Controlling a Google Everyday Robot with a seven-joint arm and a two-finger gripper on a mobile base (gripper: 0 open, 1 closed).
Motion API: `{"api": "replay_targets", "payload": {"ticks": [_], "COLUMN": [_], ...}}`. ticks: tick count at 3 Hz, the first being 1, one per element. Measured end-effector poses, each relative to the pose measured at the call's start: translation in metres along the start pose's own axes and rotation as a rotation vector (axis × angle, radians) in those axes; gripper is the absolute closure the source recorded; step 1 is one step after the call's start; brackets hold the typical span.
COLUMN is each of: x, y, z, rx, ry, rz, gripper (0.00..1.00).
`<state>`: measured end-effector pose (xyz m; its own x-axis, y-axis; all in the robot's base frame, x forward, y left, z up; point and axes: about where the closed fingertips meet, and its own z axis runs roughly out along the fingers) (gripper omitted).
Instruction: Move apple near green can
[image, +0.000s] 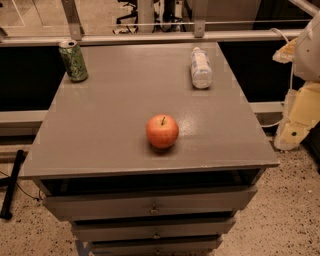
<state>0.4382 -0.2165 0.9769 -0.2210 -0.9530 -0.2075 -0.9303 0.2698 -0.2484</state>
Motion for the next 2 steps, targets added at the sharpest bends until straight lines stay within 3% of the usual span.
{"api": "replay_targets", "payload": {"ticks": [1, 2], "x": [0.000, -0.008], "y": [0.000, 0.001], "z": [0.000, 0.013], "rx": [0.000, -0.027], "ry": [0.000, -0.054], "rz": [0.000, -0.013], "gripper": [0.00, 0.00]}}
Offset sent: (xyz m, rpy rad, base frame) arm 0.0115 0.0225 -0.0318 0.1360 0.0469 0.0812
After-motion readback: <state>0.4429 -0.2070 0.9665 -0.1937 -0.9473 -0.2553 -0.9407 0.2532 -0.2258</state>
